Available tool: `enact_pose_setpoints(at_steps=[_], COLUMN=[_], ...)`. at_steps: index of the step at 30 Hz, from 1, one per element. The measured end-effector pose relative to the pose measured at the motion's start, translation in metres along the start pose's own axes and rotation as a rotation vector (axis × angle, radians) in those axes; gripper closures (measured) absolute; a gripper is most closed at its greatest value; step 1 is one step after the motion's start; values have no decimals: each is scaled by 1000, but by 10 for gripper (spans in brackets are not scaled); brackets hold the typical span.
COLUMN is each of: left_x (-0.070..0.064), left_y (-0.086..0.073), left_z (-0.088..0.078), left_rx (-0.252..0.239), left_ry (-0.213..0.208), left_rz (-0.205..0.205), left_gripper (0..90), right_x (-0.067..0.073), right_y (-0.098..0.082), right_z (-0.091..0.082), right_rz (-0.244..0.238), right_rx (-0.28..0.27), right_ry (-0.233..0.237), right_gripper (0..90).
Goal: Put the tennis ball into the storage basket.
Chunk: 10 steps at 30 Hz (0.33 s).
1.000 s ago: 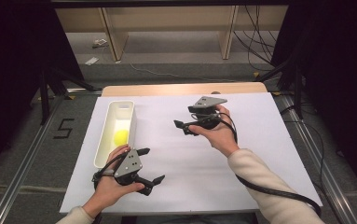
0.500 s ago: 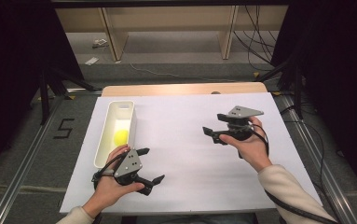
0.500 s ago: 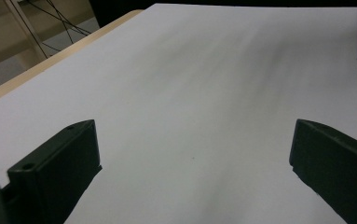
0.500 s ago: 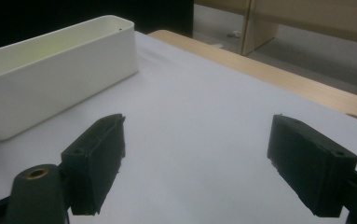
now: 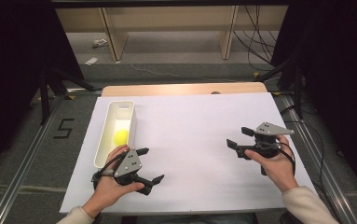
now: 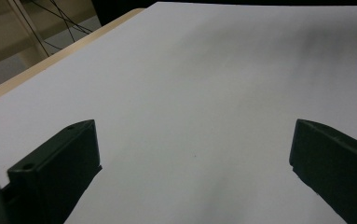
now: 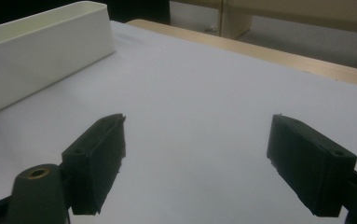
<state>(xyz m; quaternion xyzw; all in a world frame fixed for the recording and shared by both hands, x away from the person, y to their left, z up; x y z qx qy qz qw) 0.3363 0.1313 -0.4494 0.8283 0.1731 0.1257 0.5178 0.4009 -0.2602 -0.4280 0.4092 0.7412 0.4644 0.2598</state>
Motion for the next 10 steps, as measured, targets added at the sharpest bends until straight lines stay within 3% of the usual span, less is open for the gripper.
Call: enact_pose_setpoints(at_steps=[10], left_x=[0], left_y=[2], left_z=[-1], left_rx=[-12], left_ry=[-4], left_rz=[-3], left_gripper=[12], right_x=[0], right_y=[-8], right_z=[-4], right_rz=[-5], right_rx=[2], right_ry=[-6], right_gripper=[199])
Point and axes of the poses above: each handheld gripper's, and its own axes: z roughly forward along the jaws, y roughly out of its top, x roughly to its left, the point moved 2 cm from there along z, roughly forward along the jaws, and after that the axes turned 9 degrees about -y, right-handed, at the moved point
